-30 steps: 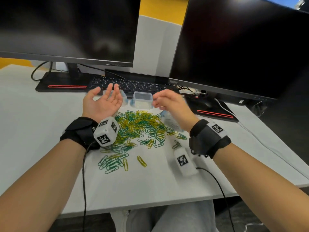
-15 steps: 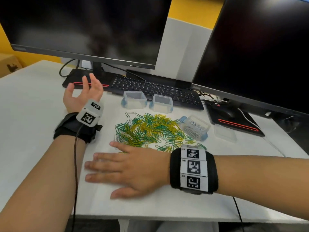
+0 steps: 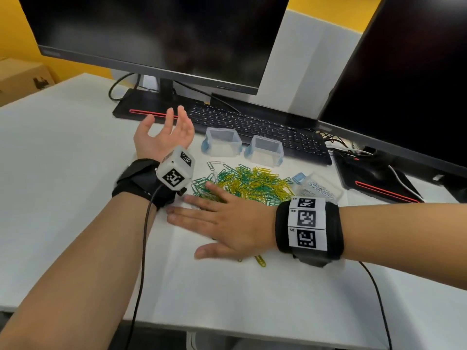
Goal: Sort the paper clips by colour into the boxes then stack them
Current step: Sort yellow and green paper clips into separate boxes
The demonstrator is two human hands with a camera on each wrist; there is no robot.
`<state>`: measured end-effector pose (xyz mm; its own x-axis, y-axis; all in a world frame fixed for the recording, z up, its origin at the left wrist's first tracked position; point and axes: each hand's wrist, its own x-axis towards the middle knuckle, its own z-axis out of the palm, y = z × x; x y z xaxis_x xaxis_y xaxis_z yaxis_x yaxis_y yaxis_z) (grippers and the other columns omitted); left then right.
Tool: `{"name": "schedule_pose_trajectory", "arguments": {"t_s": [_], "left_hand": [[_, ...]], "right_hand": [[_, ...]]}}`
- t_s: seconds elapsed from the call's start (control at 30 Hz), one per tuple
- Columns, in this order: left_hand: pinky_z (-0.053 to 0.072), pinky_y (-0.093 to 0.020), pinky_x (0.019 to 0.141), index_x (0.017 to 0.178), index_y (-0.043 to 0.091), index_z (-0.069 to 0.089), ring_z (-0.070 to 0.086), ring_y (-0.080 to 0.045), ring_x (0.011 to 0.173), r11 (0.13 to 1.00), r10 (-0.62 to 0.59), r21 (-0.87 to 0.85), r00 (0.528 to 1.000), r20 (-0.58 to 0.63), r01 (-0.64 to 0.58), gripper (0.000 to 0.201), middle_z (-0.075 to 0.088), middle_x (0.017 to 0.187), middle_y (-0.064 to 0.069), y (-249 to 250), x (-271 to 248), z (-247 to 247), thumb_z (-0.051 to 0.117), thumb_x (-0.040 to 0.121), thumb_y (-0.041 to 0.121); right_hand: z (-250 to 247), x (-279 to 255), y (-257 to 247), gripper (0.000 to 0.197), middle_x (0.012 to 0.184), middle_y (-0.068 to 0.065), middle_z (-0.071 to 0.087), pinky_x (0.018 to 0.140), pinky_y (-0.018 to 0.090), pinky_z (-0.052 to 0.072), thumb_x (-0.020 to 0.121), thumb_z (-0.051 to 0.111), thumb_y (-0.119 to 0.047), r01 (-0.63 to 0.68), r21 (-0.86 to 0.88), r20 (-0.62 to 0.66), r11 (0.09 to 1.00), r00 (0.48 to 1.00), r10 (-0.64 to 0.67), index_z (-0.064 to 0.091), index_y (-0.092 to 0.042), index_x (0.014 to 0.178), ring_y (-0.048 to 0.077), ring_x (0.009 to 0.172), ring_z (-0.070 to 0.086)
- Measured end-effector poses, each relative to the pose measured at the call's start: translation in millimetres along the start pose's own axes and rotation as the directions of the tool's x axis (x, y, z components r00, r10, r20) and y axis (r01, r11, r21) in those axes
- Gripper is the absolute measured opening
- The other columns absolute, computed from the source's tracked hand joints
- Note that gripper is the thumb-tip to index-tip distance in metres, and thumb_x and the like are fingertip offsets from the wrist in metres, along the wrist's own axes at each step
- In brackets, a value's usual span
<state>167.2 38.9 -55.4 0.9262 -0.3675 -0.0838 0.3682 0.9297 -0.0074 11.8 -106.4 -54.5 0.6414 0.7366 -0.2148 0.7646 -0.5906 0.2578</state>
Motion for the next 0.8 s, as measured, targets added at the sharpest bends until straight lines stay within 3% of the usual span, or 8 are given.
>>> {"name": "schedule_pose_trajectory", "arguments": {"t_s": [0.13, 0.27, 0.33, 0.43, 0.5, 0.57, 0.67, 0.8], "left_hand": [[0.040, -0.038, 0.100, 0.130, 0.007, 0.050, 0.060, -0.030, 0.112, 1.000, -0.005, -0.016, 1.000, 0.025, 0.005, 0.049, 0.057, 0.125, -0.020, 0, 1, -1, 0.057, 0.084, 0.022], [0.042, -0.037, 0.098, 0.127, 0.007, 0.052, 0.062, -0.027, 0.110, 0.994, -0.086, 0.068, 0.996, -0.015, 0.086, 0.046, 0.061, 0.120, -0.019, -15, -1, -1, 0.057, 0.085, 0.023], [0.044, -0.036, 0.095, 0.125, 0.007, 0.053, 0.063, -0.026, 0.106, 0.980, -0.144, 0.128, 0.988, -0.060, 0.151, 0.041, 0.062, 0.119, -0.017, -23, -2, -2, 0.055, 0.088, 0.024], [0.045, -0.034, 0.094, 0.125, 0.008, 0.053, 0.065, -0.024, 0.101, 0.960, -0.186, 0.188, 0.975, -0.125, 0.207, 0.039, 0.063, 0.118, -0.014, -33, -2, -5, 0.053, 0.088, 0.022], [0.045, -0.031, 0.093, 0.123, 0.007, 0.053, 0.066, -0.024, 0.097, 0.960, -0.173, 0.196, 0.975, -0.142, 0.199, 0.038, 0.064, 0.116, -0.014, -36, -2, -6, 0.054, 0.088, 0.021], [0.047, -0.028, 0.083, 0.119, 0.006, 0.055, 0.065, -0.023, 0.088, 0.967, -0.146, 0.186, 0.976, -0.159, 0.175, 0.035, 0.065, 0.111, -0.013, -38, -2, -7, 0.053, 0.088, 0.020], [0.044, -0.027, 0.069, 0.110, 0.006, 0.056, 0.062, -0.019, 0.075, 0.976, -0.076, 0.185, 0.976, -0.202, 0.114, 0.026, 0.064, 0.103, -0.010, -37, -3, -7, 0.049, 0.088, 0.019], [0.040, -0.025, 0.074, 0.104, 0.009, 0.057, 0.058, -0.017, 0.075, 0.957, -0.006, 0.281, 0.969, -0.248, 0.077, 0.023, 0.061, 0.103, -0.006, -41, -4, -4, 0.044, 0.091, 0.022]], "right_hand": [[7, -19, 18, 0.074, 0.162, -0.001, -0.010, 0.118, 0.052, -0.004, 0.093, 0.001, -0.062, -0.128, 0.024, 0.083, 0.992, 0.989, 0.125, -0.011, -0.020, 0.154, 0.021, 0.149, -0.008], [9, -37, 33, 0.073, 0.162, 0.000, -0.009, 0.117, 0.053, -0.007, 0.095, 0.003, -0.060, -0.153, 0.008, 0.147, 0.988, 0.978, 0.150, -0.010, -0.019, 0.154, 0.018, 0.148, -0.011], [4, -49, 35, 0.073, 0.162, 0.002, -0.007, 0.117, 0.054, -0.005, 0.096, 0.007, -0.059, -0.150, -0.019, 0.108, 0.988, 0.983, 0.151, -0.004, -0.018, 0.155, 0.020, 0.149, -0.010], [-1, -67, 20, 0.071, 0.162, 0.005, 0.000, 0.118, 0.056, 0.000, 0.097, 0.019, -0.057, 0.085, -0.078, 0.026, 0.993, 0.996, -0.083, 0.009, -0.017, 0.155, 0.023, 0.150, -0.003], [2, -76, 6, 0.068, 0.162, 0.004, 0.004, 0.118, 0.055, 0.003, 0.098, 0.024, -0.054, 0.271, -0.115, 0.034, 0.956, 0.962, -0.269, 0.014, -0.018, 0.155, 0.021, 0.150, 0.000], [6, -78, 4, 0.064, 0.162, 0.002, 0.009, 0.118, 0.054, 0.005, 0.099, 0.021, -0.050, 0.308, -0.146, 0.028, 0.940, 0.951, -0.308, 0.017, -0.017, 0.154, 0.021, 0.150, 0.002], [13, -79, 28, 0.061, 0.162, -0.001, 0.007, 0.118, 0.054, 0.003, 0.101, 0.023, -0.047, 0.198, -0.139, 0.042, 0.970, 0.980, -0.194, 0.014, -0.019, 0.155, 0.020, 0.150, 0.001], [17, -77, 57, 0.055, 0.162, -0.005, 0.004, 0.119, 0.053, 0.002, 0.104, 0.018, -0.039, 0.036, -0.081, 0.072, 0.996, 0.997, -0.030, 0.008, -0.023, 0.155, 0.016, 0.149, -0.003]]}}
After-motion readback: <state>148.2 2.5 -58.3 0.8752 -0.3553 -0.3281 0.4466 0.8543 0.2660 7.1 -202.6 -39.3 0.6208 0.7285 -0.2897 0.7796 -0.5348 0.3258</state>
